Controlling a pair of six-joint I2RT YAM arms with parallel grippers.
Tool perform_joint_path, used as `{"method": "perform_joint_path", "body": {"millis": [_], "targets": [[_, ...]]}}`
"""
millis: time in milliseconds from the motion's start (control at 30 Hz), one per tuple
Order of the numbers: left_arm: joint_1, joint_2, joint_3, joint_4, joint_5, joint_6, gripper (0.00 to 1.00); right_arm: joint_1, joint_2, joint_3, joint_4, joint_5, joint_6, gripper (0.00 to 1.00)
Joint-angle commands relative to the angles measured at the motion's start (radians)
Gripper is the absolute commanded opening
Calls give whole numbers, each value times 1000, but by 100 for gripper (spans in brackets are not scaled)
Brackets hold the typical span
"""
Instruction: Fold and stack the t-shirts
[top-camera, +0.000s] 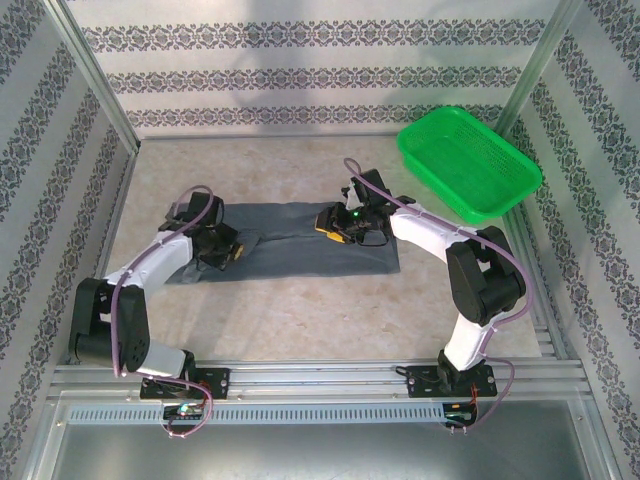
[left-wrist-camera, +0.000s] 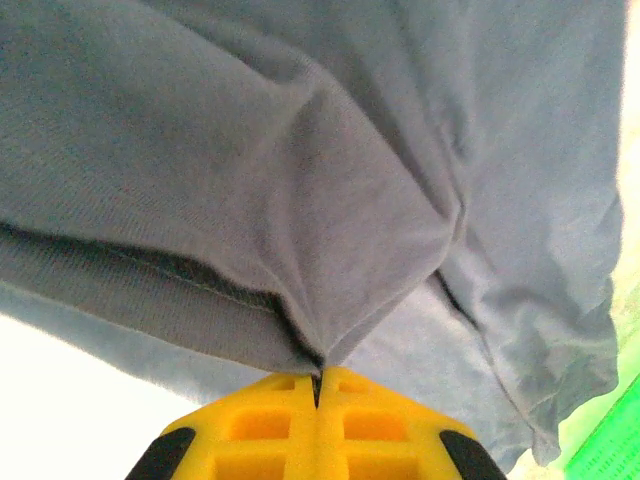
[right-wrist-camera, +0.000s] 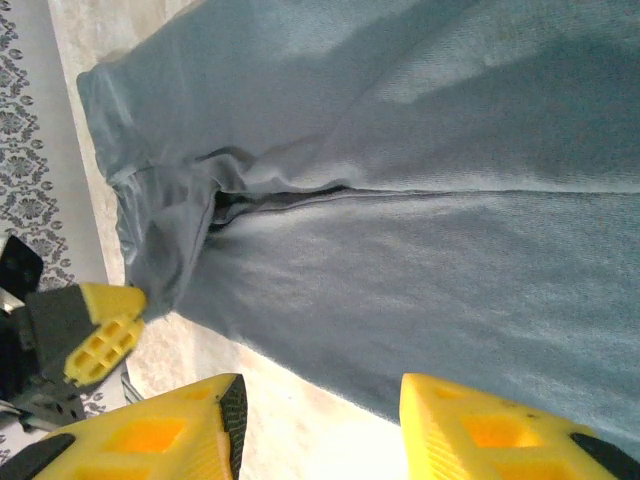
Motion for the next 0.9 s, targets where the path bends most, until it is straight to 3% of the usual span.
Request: {"method": "perform_joint_path", "body": {"millis": [0,367,700,867], "targets": [[-44,-21,-28,38,-25,-159,0,-8,-32,-15,-2,-8,-4,46],[-116,34,-77,202,-47,-328,0,-6,-80,-78,5,-2,-3,46],[-181,40,-88,209,-66,-422,0,-6,-78,-83,3,-3,-2,46],[-191,45,-50,105,-91,-397,0,-5,-67,-78,-6,-4,-2,46]]}}
